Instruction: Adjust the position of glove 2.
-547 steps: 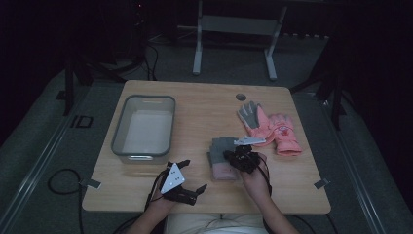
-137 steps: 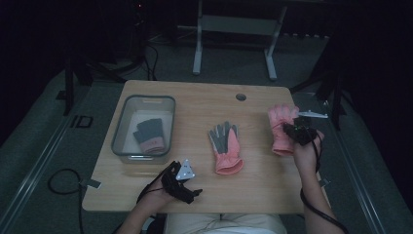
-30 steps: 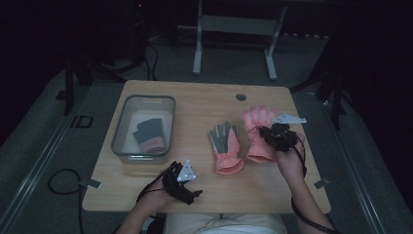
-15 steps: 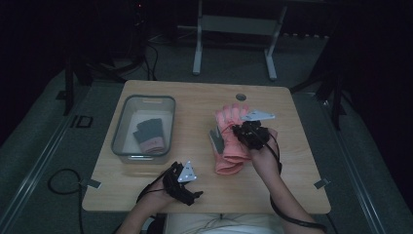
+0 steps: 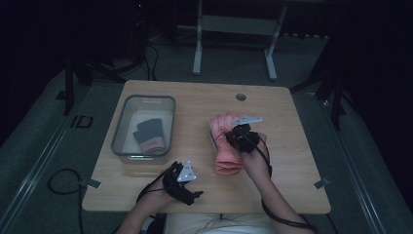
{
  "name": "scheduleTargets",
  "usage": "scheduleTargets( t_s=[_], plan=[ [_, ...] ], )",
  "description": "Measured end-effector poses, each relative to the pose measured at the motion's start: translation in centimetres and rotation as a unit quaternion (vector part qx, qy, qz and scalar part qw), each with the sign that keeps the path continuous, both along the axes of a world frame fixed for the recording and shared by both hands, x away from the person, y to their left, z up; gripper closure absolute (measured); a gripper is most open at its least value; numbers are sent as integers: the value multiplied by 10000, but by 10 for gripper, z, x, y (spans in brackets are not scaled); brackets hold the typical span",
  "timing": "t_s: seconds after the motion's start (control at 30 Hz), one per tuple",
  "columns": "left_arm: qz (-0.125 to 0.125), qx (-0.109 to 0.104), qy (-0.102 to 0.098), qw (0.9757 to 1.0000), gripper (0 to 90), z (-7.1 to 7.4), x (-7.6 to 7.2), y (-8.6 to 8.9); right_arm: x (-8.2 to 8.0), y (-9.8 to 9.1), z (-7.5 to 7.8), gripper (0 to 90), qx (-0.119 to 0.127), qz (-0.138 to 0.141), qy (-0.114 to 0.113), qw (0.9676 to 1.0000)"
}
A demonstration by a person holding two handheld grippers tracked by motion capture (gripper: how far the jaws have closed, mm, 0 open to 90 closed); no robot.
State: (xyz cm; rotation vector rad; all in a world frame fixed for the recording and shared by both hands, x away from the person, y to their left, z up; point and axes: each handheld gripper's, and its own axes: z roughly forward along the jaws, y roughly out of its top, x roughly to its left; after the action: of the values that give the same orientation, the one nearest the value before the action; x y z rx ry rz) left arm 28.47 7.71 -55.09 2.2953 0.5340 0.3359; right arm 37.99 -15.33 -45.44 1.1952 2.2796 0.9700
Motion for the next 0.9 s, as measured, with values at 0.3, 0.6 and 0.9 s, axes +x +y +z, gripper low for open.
scheduleTargets(
  t_s=[0.3,0.6,0.9],
  plan=[
    [-11,5,16,10000,76,0,-1,-1,9,0,-27,851,-28,-193,244,9995],
    [-20,-29,58,10000,76,1,-1,-1,9,0,-42,801,137,-161,295,9993],
    [-20,-129,31,9999,76,8,-3,-2,6,-9,-9,613,271,116,-22,9996]
  ],
)
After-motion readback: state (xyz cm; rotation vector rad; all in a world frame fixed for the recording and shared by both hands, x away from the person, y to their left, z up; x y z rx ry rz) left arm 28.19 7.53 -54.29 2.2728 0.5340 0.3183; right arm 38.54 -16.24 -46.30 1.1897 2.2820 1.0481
